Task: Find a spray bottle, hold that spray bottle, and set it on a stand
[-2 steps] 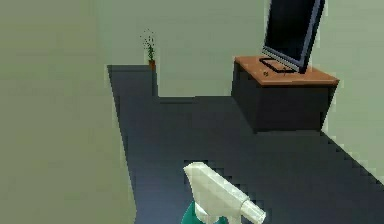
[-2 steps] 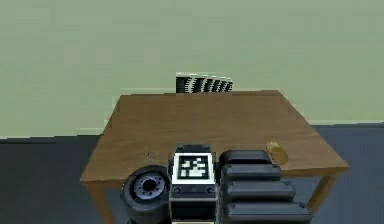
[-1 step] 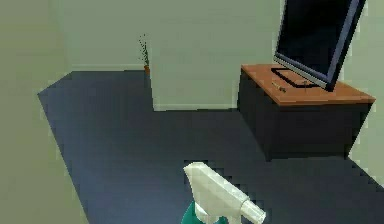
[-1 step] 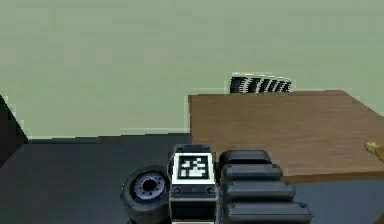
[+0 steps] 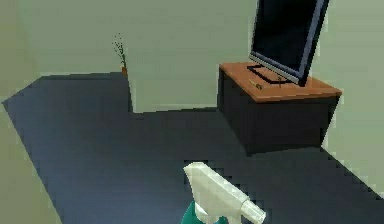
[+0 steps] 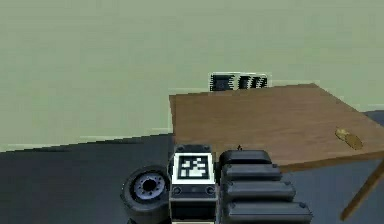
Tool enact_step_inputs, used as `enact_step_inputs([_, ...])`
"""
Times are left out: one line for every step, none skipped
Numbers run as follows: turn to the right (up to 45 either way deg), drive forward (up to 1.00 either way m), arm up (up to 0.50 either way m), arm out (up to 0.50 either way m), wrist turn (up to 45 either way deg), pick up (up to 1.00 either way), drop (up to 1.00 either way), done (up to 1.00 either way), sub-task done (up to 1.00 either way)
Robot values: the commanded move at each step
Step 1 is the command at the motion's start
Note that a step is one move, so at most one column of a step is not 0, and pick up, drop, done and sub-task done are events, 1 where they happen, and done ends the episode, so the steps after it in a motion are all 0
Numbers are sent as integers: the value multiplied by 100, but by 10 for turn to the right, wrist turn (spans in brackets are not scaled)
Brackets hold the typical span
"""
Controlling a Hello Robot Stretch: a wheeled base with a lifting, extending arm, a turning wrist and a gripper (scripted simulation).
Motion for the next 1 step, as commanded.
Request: enact_step_inputs([0,100,0,0,0,0,0,0,0])
